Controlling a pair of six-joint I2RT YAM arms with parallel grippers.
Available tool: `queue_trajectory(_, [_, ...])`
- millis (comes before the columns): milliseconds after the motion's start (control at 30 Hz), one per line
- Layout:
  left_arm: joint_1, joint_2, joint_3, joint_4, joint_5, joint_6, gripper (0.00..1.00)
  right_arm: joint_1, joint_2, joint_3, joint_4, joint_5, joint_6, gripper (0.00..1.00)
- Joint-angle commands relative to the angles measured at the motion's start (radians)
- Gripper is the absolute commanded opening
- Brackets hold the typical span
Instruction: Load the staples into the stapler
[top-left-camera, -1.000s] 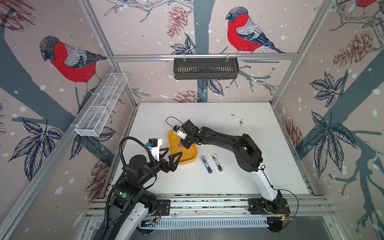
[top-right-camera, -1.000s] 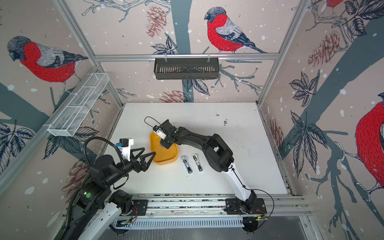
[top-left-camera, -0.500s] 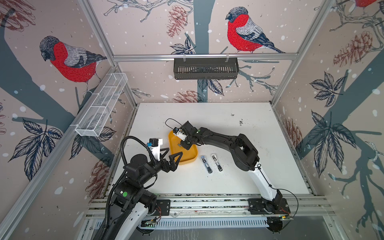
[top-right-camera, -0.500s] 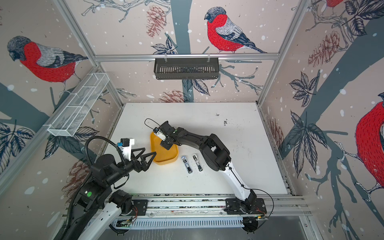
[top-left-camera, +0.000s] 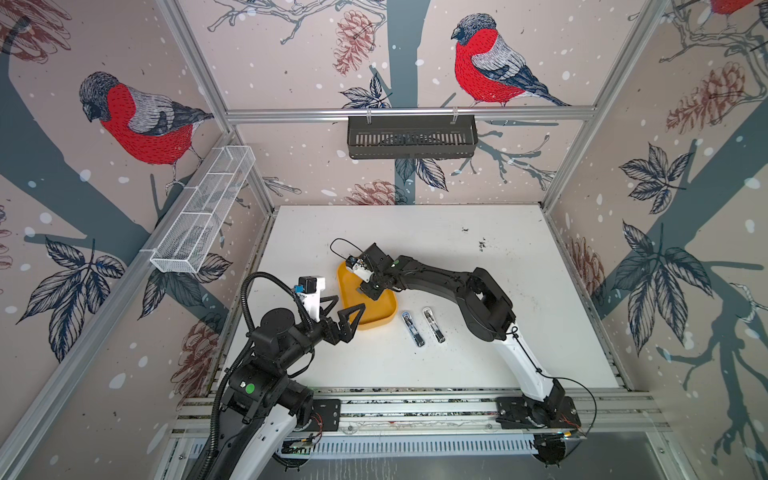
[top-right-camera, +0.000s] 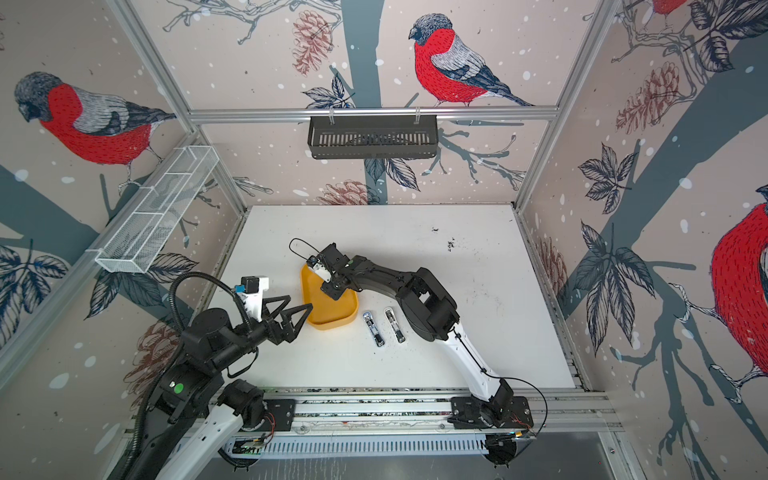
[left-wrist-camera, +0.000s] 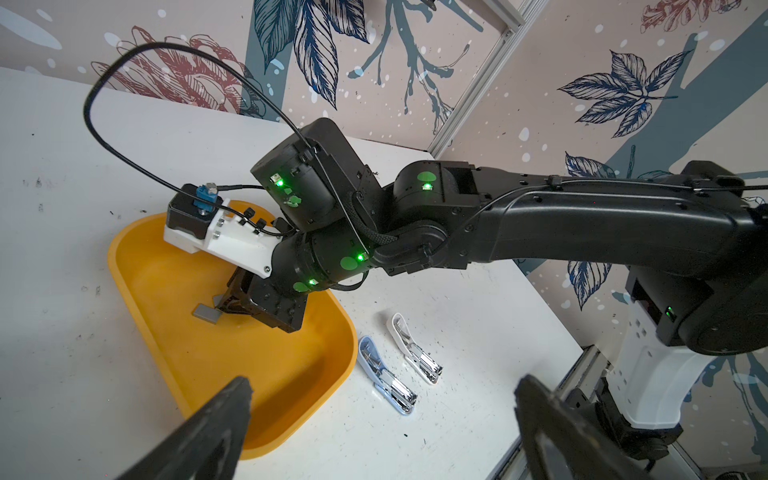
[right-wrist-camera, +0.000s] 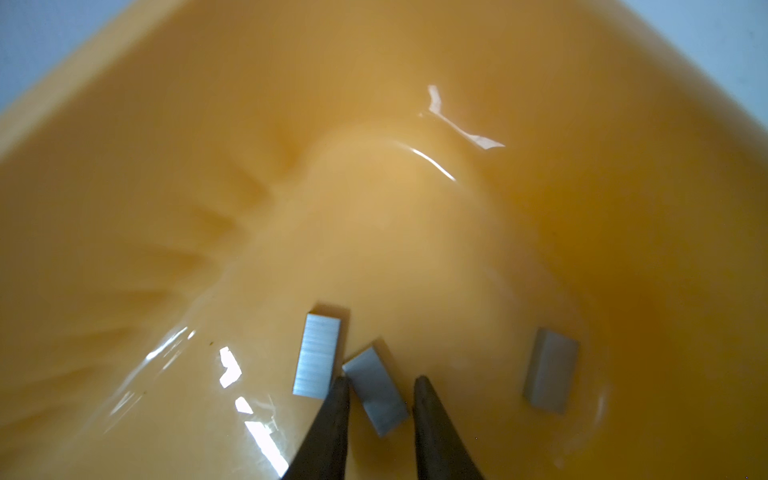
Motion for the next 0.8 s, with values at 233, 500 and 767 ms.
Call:
queue_trajectory(233, [0.003,0.001,0.0,0.043,0.006,-0.004,0.98,-0.011,0.027,0.034,-0.022,-0.008,0.003,0.32])
queue_trajectory(500, [0.002,0.001,-0.001,0.043,0.006,-0.003,0.98,-0.014,0.057,0.078,-0.05,-0.047,0.017,0.26])
queue_trajectory(767, [0.004,0.001,0.0,0.043,0.006,-0.004,0.98,-0.012,0.059,0.081,-0.074,-0.055,0.024,0.26])
